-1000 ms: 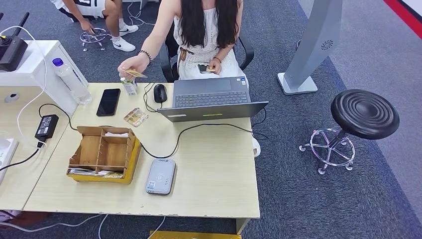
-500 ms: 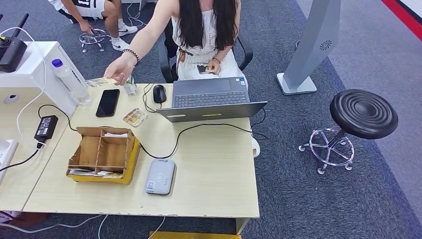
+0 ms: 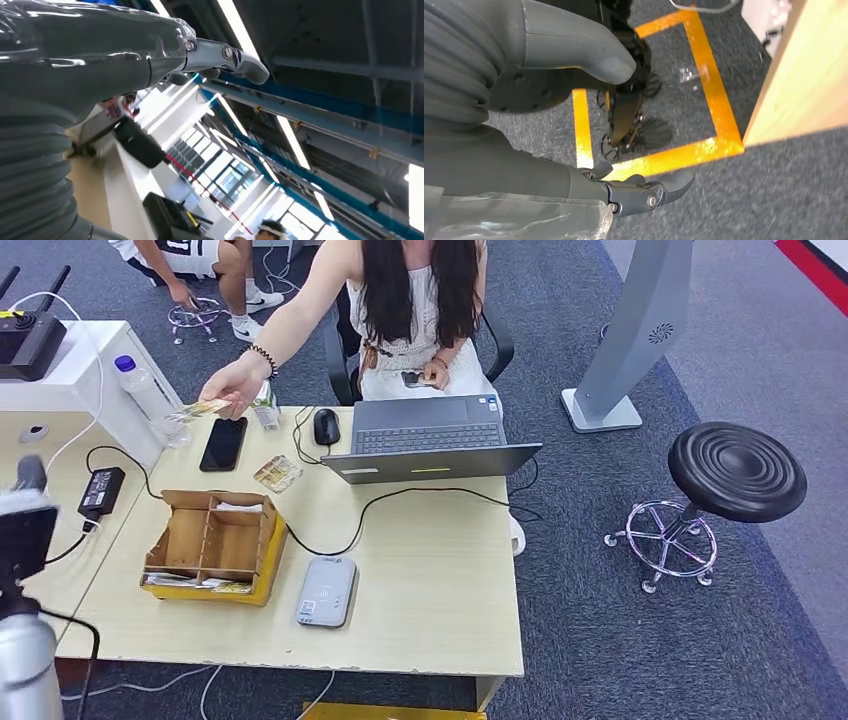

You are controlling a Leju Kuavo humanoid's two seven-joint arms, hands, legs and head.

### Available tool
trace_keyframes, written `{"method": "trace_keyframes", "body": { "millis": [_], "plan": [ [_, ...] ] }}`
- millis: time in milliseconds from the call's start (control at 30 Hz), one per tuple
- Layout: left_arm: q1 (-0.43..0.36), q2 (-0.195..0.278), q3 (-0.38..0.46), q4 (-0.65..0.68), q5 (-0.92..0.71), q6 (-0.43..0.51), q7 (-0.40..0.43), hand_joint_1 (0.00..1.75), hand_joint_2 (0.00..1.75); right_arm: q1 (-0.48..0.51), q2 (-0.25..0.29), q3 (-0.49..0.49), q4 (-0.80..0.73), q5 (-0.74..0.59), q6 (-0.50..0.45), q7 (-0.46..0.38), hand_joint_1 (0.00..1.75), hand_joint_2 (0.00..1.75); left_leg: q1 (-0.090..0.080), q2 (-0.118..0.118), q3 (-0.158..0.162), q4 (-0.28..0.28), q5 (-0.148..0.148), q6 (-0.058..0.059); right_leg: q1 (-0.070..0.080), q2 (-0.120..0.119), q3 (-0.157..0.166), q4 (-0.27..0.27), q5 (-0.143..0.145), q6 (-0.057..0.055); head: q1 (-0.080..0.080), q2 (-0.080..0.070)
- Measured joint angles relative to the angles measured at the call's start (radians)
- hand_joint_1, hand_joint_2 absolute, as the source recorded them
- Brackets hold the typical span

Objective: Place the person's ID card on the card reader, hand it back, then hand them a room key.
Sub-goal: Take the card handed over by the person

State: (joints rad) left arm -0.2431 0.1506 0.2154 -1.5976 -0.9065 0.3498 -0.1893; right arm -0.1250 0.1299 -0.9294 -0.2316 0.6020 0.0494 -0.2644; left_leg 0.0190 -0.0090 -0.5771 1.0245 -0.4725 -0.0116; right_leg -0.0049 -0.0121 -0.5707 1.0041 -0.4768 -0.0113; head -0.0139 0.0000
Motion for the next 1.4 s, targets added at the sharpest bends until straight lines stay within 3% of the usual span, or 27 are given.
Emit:
{"method": "trace_keyframes", "body": {
  "millis": [167, 333, 567, 1200, 1333, 1400],
  "plan": [
    [-0.307, 0.087, -0.219, 0.339, -0.263, -0.02, 0.159, 0.0, 1.75, -0.013, 0.007, 0.019, 0.004, 0.004, 0.001, 0.028, 0.0, 1.75, 0.0, 0.006, -0.004, 0.0, 0.006, -0.003, 0.0, 0.006, -0.004, 0.001, 0.009, -0.002, -0.001, 0.0],
    [-0.448, 0.108, -0.348, 0.549, -0.309, -0.011, 0.196, 0.0, 1.75, -0.009, 0.007, 0.021, 0.006, 0.002, 0.001, 0.032, 0.0, 1.75, 0.0, 0.013, -0.005, 0.0, 0.006, -0.002, 0.0, 0.013, -0.006, 0.001, 0.011, -0.001, 0.0, 0.0],
    [-0.502, 0.118, -0.404, 0.653, -0.311, -0.006, 0.198, 0.0, 1.75, -0.006, 0.007, 0.021, 0.007, 0.002, 0.001, 0.032, 0.0, 1.75, 0.0, 0.014, -0.008, 0.0, 0.005, -0.002, 0.0, 0.014, -0.01, 0.001, 0.011, -0.001, -0.001, 0.0],
    [-0.521, 0.117, -0.489, 0.766, -0.367, 0.008, 0.227, 0.0, 1.75, 0.013, 0.004, 0.021, 0.007, -0.006, -0.004, 0.034, 0.0, 1.75, 0.0, 0.014, -0.009, 0.0, 0.005, -0.002, 0.0, 0.014, -0.011, 0.001, 0.011, -0.001, -0.001, 0.0],
    [-0.52, 0.112, -0.499, 0.783, -0.367, 0.017, 0.228, 1.75, 1.75, 0.019, 0.004, 0.021, 0.007, -0.006, -0.005, 0.037, 0.0, 1.75, 0.0, 0.014, -0.009, 0.0, 0.005, -0.002, 0.0, 0.014, -0.011, 0.001, 0.011, -0.001, -0.001, 0.0],
    [-0.517, 0.111, -0.5, 0.787, -0.359, 0.03, 0.217, 1.75, 1.75, 0.021, 0.004, 0.021, 0.008, -0.006, -0.005, 0.037, 0.0, 1.75, 0.0, 0.014, -0.01, 0.0, 0.005, -0.002, 0.0, 0.014, -0.011, 0.001, 0.011, -0.001, -0.001, 0.0]
  ]
}}
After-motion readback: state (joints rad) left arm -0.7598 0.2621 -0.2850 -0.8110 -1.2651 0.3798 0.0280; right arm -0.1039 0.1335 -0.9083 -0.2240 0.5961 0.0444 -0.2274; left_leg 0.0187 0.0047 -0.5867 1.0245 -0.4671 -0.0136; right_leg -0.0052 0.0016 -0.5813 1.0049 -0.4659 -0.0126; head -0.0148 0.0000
